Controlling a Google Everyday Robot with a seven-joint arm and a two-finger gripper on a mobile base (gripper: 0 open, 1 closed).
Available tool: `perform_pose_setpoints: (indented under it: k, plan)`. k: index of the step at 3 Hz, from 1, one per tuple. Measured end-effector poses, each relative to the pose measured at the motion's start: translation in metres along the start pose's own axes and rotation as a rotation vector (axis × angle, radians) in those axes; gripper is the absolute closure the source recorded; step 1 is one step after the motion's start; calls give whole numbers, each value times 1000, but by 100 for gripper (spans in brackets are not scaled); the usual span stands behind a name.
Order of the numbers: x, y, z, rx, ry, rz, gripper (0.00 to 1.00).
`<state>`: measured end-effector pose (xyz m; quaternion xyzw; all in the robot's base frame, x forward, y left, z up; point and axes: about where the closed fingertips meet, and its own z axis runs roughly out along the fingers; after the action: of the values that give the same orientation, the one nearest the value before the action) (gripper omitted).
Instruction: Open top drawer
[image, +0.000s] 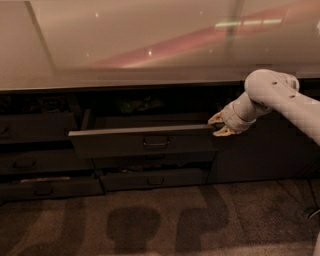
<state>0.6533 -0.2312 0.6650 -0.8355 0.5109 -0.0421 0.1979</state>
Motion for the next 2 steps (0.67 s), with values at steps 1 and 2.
perform_pose_setpoints:
  k: [1,2]
  plan:
    - [-4,6,1,-3,-5,-6,100]
    - [-4,5,-2,-3,-5,-6,100]
